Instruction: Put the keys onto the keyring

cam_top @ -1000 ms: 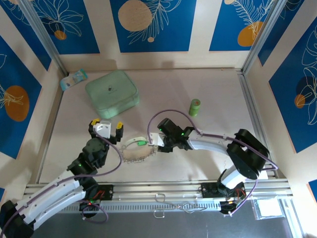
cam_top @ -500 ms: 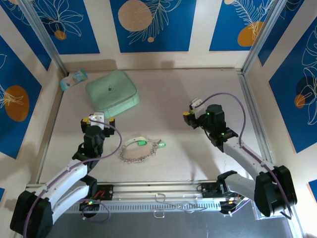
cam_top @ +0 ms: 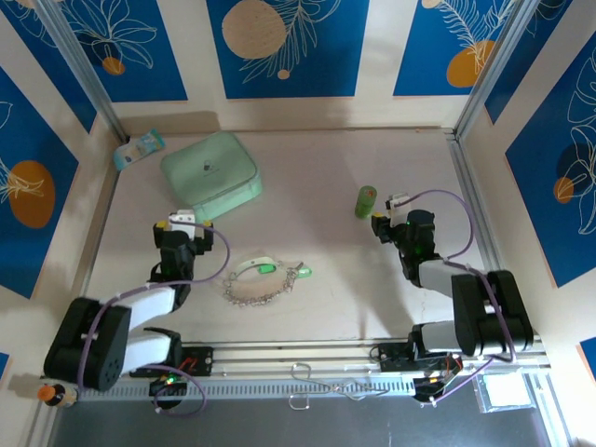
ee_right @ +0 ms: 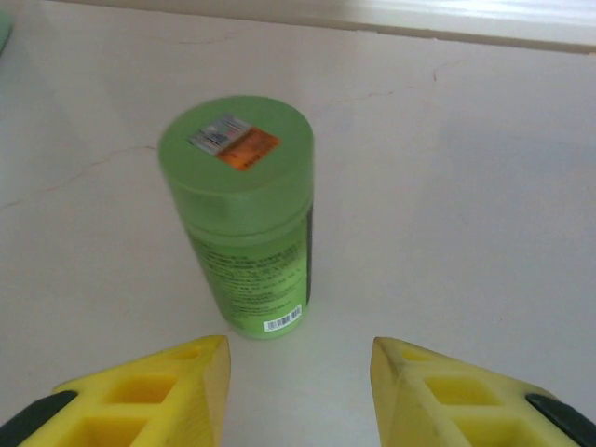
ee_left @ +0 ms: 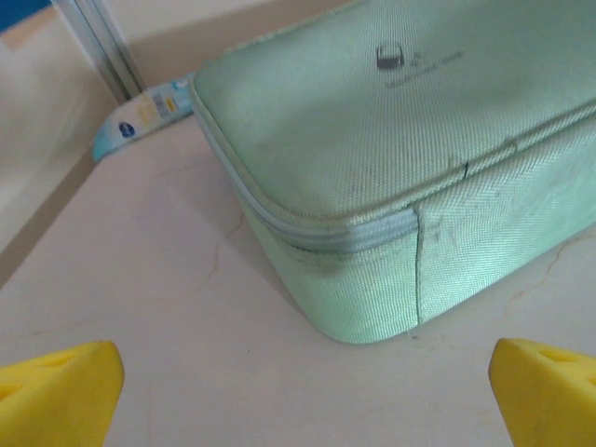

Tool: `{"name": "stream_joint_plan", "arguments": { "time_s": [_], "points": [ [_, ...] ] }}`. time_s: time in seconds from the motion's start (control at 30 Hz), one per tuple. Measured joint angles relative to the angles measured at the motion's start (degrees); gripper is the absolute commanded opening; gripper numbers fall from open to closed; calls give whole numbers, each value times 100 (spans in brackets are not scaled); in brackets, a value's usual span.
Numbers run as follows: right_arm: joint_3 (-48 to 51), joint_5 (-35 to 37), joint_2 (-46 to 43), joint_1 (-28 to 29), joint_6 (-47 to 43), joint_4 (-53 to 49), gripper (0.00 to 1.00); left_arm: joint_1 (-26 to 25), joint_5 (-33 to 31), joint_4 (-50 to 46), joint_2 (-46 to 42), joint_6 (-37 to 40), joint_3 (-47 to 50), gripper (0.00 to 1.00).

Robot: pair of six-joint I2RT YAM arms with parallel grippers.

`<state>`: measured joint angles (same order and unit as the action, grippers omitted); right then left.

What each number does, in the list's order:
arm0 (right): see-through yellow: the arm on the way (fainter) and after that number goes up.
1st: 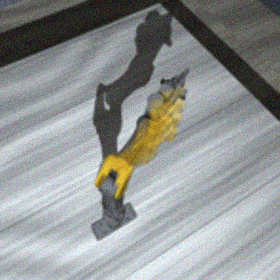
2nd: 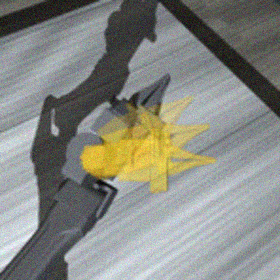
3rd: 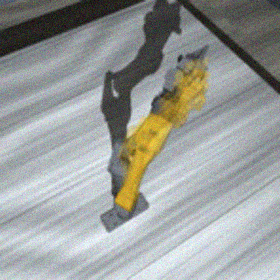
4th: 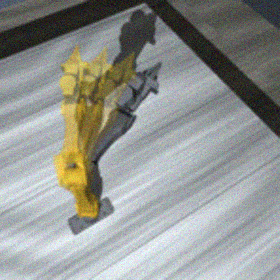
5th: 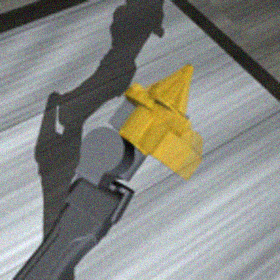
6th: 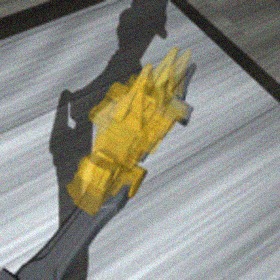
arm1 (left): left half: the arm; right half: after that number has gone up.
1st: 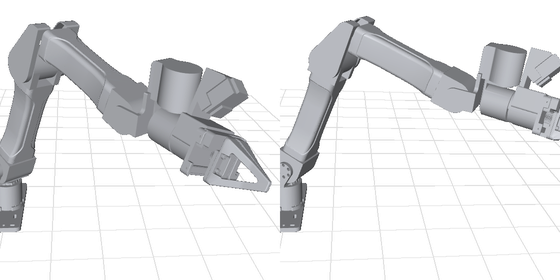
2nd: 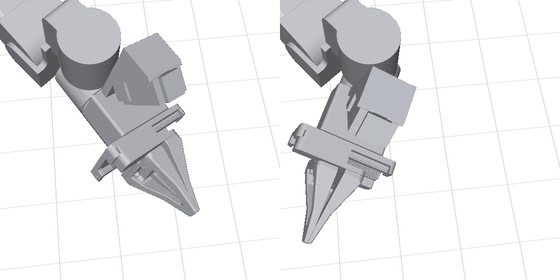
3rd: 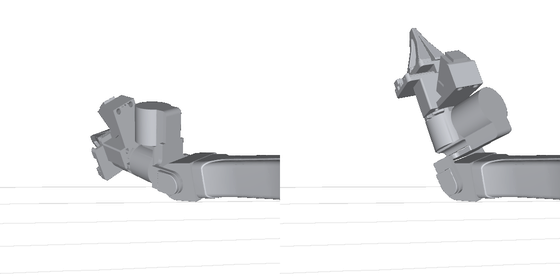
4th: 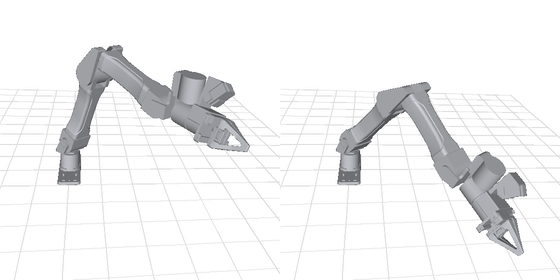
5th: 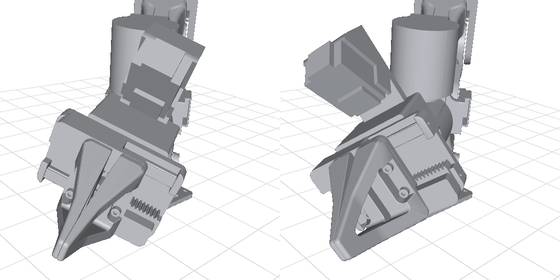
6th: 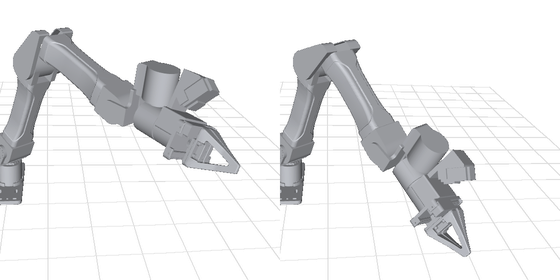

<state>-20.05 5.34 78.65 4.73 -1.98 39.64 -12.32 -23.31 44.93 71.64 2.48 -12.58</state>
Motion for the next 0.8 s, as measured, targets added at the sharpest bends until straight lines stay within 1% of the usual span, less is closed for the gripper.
{"name": "stream_joint_plan", "arguments": {
  "time_s": [0.27, 0.33, 0.37, 0.43, 0.53, 0.6, 0.67, 0.8],
  "points": [
    [157, -348, 719, -232, 192, 1189, 46, 210, 498, 1604, 1399, 168, 7, 100],
    [160, -433, 763, -264, 212, 1215, 47, 247, 566, 2017, 1829, 212, 4, 100],
    [160, -457, 772, -275, 225, 1263, 47, 256, 599, 2074, 1963, 214, 2, 100],
    [151, -514, 774, -302, 251, 1283, 47, 264, 590, 1993, 1961, 208, -22, 100],
    [76, -538, 782, -345, 306, 1185, 48, 291, 570, 1696, 1961, 192, -387, 100],
    [-20, -538, 782, -376, 356, 1093, 50, 293, 573, 1711, 1954, 195, -540, 100],
    [-107, -538, 782, -409, 417, 1038, 52, 293, 579, 1698, 1926, 203, -549, 100],
    [-199, -535, 782, -463, 516, 911, 52, 293, 599, 1582, 1923, 208, -555, 100]
  ]
}}
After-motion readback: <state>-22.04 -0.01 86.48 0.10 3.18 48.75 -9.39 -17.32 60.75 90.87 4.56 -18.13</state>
